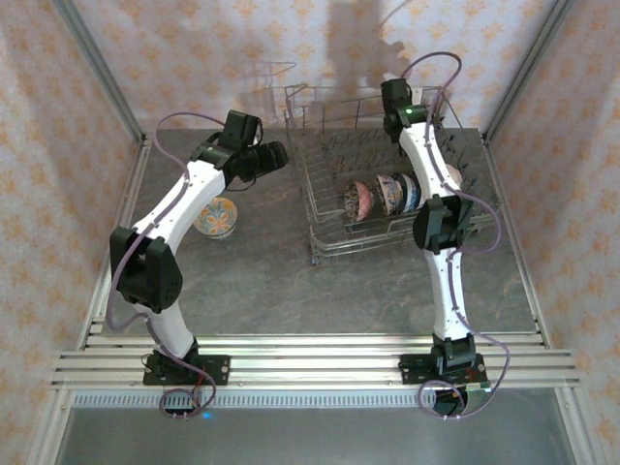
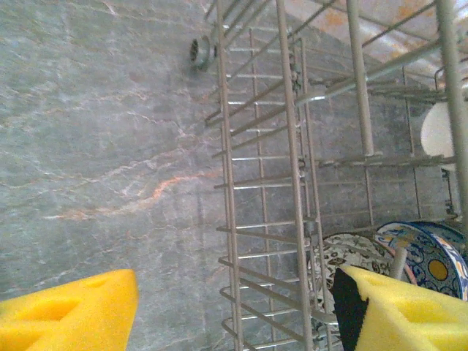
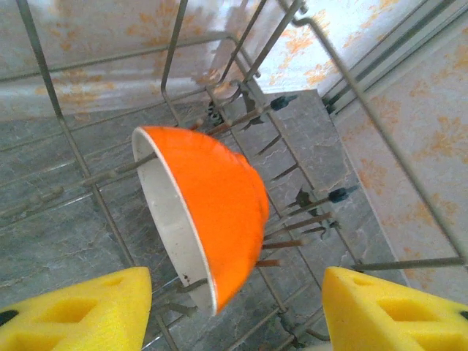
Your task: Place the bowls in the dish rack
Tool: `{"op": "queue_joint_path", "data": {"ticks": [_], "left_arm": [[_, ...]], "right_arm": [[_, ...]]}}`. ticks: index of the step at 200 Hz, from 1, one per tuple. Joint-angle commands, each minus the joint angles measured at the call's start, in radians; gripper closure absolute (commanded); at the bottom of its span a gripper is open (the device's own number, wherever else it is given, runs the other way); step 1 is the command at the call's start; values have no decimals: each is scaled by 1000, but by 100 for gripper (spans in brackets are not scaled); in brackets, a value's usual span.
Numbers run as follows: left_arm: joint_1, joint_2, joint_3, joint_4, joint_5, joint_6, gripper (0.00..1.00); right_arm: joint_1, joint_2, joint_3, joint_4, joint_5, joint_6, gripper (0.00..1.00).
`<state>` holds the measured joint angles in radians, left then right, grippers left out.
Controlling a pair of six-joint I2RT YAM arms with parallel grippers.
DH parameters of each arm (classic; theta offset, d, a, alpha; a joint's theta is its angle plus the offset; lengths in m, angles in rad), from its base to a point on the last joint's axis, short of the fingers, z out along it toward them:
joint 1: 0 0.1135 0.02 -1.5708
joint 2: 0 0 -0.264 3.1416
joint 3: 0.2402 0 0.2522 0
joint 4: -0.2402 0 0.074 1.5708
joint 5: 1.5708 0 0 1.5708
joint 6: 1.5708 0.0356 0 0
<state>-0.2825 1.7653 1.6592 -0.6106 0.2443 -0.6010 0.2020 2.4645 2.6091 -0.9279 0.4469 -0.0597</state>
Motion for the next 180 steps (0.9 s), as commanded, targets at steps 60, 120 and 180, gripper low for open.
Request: {"op": "queue_joint_path", "data": {"ticks": [60, 120, 180], "left_arm": [[71, -57, -84, -269, -191, 5, 27], [83, 81, -40, -388, -298, 36, 27], [90, 217, -4, -410, -273, 108, 39]], "right_arm": [[-32, -229, -113, -156, -60, 76, 34], [-43, -460, -456, -98, -102, 86, 34], [-47, -587, -666, -58, -115, 112, 34]]}}
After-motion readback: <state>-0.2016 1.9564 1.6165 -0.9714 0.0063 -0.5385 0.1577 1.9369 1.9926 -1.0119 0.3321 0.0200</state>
